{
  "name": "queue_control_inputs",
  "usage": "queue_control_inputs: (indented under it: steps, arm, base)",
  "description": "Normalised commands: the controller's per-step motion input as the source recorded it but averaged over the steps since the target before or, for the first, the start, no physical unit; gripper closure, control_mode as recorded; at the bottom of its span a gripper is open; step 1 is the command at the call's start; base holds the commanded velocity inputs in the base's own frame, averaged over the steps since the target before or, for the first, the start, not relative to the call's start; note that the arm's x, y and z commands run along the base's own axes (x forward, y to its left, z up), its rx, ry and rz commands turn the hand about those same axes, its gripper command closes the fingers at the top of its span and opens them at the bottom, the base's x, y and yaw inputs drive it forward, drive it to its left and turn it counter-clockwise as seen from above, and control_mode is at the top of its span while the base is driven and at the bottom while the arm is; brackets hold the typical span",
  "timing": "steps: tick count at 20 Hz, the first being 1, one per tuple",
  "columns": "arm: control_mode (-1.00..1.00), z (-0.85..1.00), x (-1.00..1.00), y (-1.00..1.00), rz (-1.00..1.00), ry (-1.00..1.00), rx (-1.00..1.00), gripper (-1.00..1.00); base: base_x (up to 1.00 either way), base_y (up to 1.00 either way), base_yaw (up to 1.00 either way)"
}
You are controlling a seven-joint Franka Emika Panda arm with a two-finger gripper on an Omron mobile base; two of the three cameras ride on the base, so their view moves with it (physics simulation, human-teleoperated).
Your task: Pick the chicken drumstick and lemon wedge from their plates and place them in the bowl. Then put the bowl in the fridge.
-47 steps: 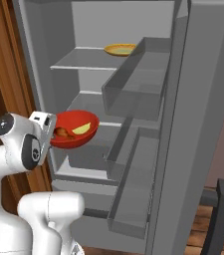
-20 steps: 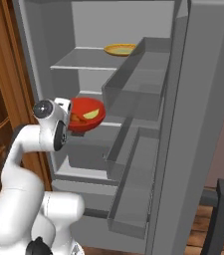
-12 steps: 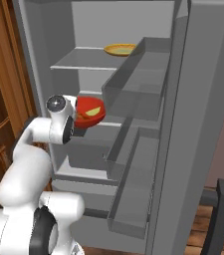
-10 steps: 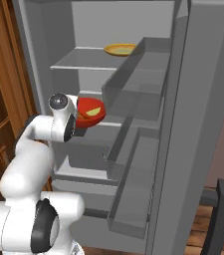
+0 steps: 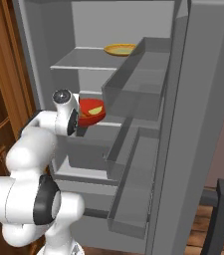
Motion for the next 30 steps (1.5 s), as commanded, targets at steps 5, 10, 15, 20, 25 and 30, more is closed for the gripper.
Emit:
queue_control_inputs:
  steps: [5, 10, 15, 20, 25, 30]
  arm:
    - [-1.0, -0.26, 0.26, 0.0, 0.04, 0.0, -0.04, 1.0]
    - [-1.0, -0.25, 0.33, 0.0, 0.06, -0.03, -0.02, 1.0]
    - [-1.0, -0.13, 0.34, 0.0, 0.05, -0.11, 0.0, 1.0]
    - [-1.0, -0.16, 0.34, 0.0, 0.01, -0.11, 0.0, 1.0]
    - [-1.0, -0.08, 0.4, 0.0, 0.0, 0.0, 0.0, 1.0]
    - [-1.0, -0.04, 0.35, 0.0, 0.0, 0.1, 0.0, 1.0]
  base:
    - [0.0, 0.0, 0.0]
    - [0.0, 0.0, 0.0]
    - [0.0, 0.0, 0.0]
    - [0.0, 0.0, 0.0]
    - [0.0, 0.0, 0.0]
    - [0.0, 0.0, 0.0]
